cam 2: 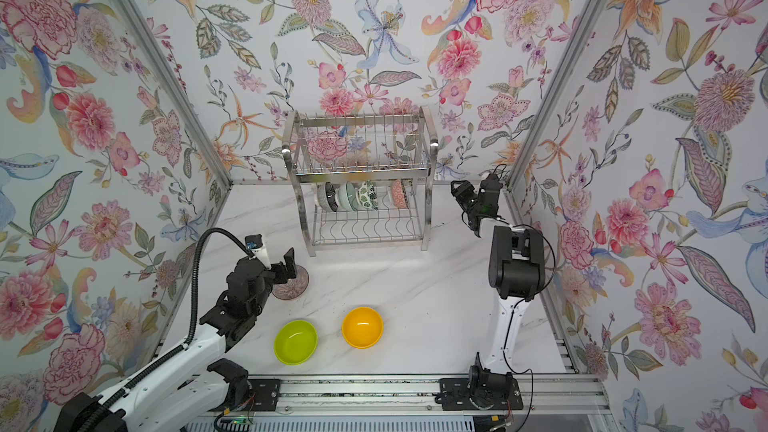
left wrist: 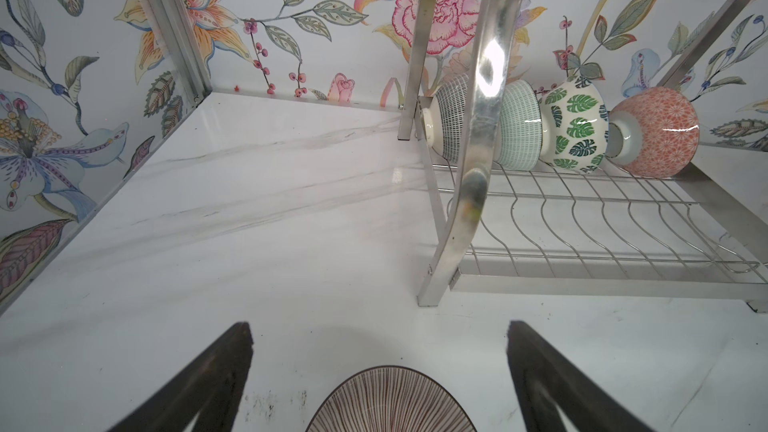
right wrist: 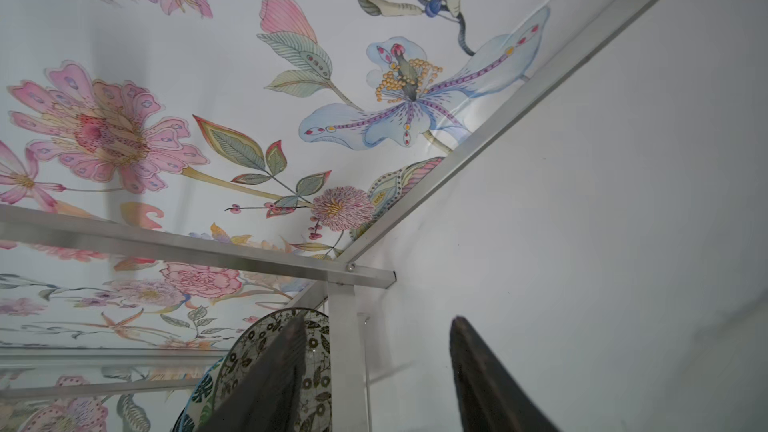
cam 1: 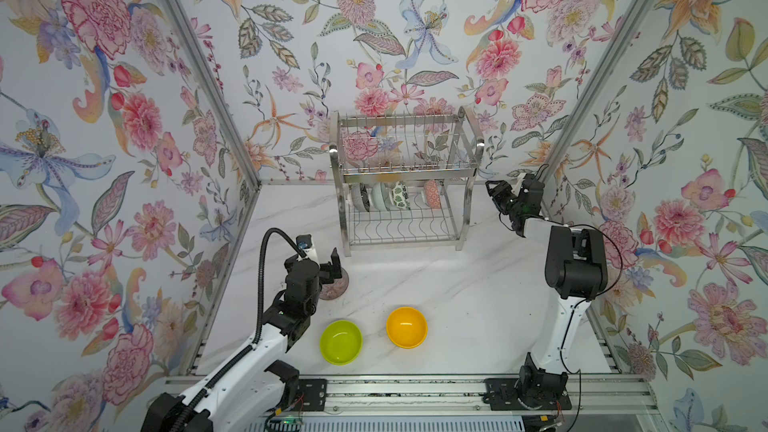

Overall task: Load the bowls into the dish rack
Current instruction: 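Withdraw the right gripper from the rack while the left gripper lowers toward the striped bowl, then swing the right gripper toward the table center while the left gripper hovers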

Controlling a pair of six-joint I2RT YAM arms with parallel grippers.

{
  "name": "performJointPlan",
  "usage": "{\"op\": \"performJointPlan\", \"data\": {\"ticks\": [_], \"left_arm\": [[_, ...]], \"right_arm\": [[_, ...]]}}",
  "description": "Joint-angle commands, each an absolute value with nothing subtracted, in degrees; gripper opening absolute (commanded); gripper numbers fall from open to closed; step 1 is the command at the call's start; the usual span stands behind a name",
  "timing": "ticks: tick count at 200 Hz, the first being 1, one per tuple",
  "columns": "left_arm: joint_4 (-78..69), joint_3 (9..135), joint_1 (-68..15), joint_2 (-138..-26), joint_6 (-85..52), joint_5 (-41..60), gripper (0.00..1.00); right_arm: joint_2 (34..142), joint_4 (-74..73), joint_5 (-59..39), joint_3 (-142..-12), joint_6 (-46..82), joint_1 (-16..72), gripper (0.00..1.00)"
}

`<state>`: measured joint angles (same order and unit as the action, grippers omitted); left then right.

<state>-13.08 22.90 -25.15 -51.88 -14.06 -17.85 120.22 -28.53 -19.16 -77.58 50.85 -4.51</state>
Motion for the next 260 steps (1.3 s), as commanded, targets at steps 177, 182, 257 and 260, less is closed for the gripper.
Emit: {"op": "performJointPlan", "data": {"ticks": [177, 182, 257, 260], "left_arm": [[-9.5, 23.1, -25.5, -55.2, -21.9, -19.2, 0.97], [-9.5, 23.1, -25.4, -55.2, -22.2, -19.2, 0.97], [-5.7, 23.9, -25.5, -54.8, -23.6, -17.4, 0.97], [-5.7, 23.9, -25.5, -54.7, -23.6, -17.3, 0.97]], "right_arm": [[90.7, -20.2, 35.2, -49.7, 45.3, 11.6, 0.61], [90.1, -20.6, 36.4, -49.5, 43.8, 12.2, 0.61], [80.0, -20.1, 33.0, -46.4, 28.3, 16.6, 0.61], [79.5, -19.8, 33.2, -46.3, 27.7, 17.0, 0.61]]}}
